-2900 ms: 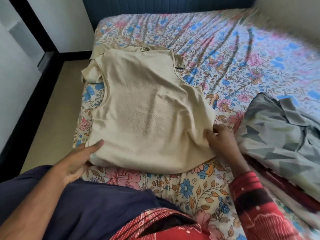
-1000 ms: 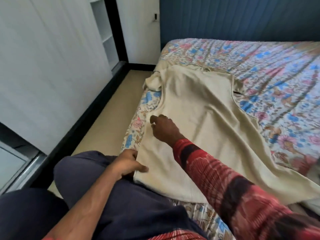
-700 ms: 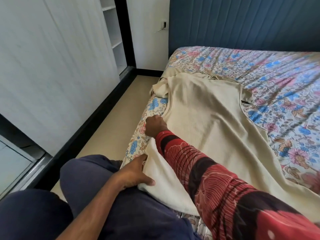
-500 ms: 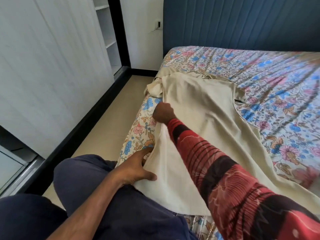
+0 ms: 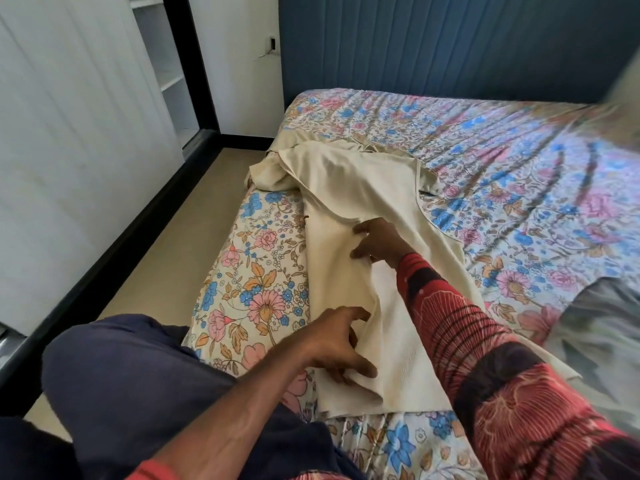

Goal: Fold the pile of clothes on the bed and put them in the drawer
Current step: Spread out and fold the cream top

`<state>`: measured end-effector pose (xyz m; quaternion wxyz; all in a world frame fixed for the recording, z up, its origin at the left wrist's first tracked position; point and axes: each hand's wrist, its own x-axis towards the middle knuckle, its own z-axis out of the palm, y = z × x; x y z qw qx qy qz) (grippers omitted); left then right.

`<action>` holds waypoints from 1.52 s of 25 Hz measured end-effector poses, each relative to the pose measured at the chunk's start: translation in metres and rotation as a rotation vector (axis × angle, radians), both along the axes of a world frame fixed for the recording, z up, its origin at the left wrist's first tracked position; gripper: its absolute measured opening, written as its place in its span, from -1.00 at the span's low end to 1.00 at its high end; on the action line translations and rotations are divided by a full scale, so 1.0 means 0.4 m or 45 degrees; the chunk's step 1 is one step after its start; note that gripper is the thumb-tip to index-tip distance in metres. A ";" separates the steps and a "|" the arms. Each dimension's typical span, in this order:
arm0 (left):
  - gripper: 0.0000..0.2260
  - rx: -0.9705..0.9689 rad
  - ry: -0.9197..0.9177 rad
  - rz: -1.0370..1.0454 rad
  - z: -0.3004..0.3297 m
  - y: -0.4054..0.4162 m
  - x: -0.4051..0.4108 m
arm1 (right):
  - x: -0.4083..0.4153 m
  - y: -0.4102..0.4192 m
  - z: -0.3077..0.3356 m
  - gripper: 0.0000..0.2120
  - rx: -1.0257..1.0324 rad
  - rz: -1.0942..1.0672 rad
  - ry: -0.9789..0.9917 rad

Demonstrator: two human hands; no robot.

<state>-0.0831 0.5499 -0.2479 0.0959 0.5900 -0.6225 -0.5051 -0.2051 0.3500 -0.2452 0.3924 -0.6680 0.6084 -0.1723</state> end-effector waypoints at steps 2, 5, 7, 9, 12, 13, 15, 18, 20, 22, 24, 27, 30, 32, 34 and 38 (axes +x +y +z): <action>-0.28 0.149 0.189 0.068 -0.005 0.002 -0.008 | -0.014 0.018 -0.002 -0.30 0.034 0.073 0.066; -0.51 0.200 0.336 0.123 -0.005 0.000 -0.004 | -0.018 0.035 -0.002 -0.29 0.019 0.224 0.236; -0.52 0.218 0.335 0.041 -0.009 -0.011 -0.017 | -0.023 0.038 0.008 -0.30 0.002 0.320 0.357; -0.55 0.198 0.277 -0.092 -0.018 -0.024 -0.045 | -0.034 0.038 0.018 -0.28 -0.016 0.429 0.486; -0.65 0.093 0.261 -0.158 -0.034 -0.045 -0.071 | -0.060 0.029 0.025 -0.31 -0.033 0.523 0.607; -0.70 0.060 0.270 -0.132 -0.035 -0.056 -0.063 | -0.064 0.016 0.027 -0.34 -0.006 0.521 0.611; -0.77 -0.006 0.255 -0.014 -0.033 -0.092 -0.019 | -0.057 -0.020 0.037 -0.40 0.023 0.524 0.609; -0.81 -0.177 0.164 0.224 -0.016 -0.200 0.095 | 0.006 -0.102 0.064 -0.48 -0.110 0.575 0.649; -0.77 -0.281 0.103 0.363 -0.003 -0.281 0.171 | 0.062 -0.152 0.080 -0.56 -0.277 0.582 0.662; -0.73 -0.343 0.048 0.473 0.006 -0.364 0.240 | 0.133 -0.208 0.082 -0.71 -0.375 0.519 0.641; -0.76 -0.360 0.016 0.553 -0.001 -0.441 0.291 | 0.208 -0.260 0.067 -0.78 -0.352 0.502 0.610; -0.75 -0.310 0.041 0.701 -0.014 -0.552 0.339 | 0.310 -0.335 0.002 -0.75 -0.294 0.506 0.541; -0.73 -0.257 0.185 0.902 -0.032 -0.671 0.381 | 0.372 -0.318 0.006 -0.73 -0.347 0.385 0.427; -0.80 -0.259 0.276 1.039 -0.040 -0.745 0.414 | 0.385 -0.321 -0.009 -0.69 -0.422 0.301 0.407; -0.83 -0.279 0.368 1.158 -0.047 -0.822 0.446 | 0.380 -0.339 -0.024 -0.68 -0.458 0.293 0.396; -0.80 -0.352 0.397 1.301 -0.016 -0.933 0.438 | 0.324 -0.359 -0.032 -0.54 -0.460 0.457 0.346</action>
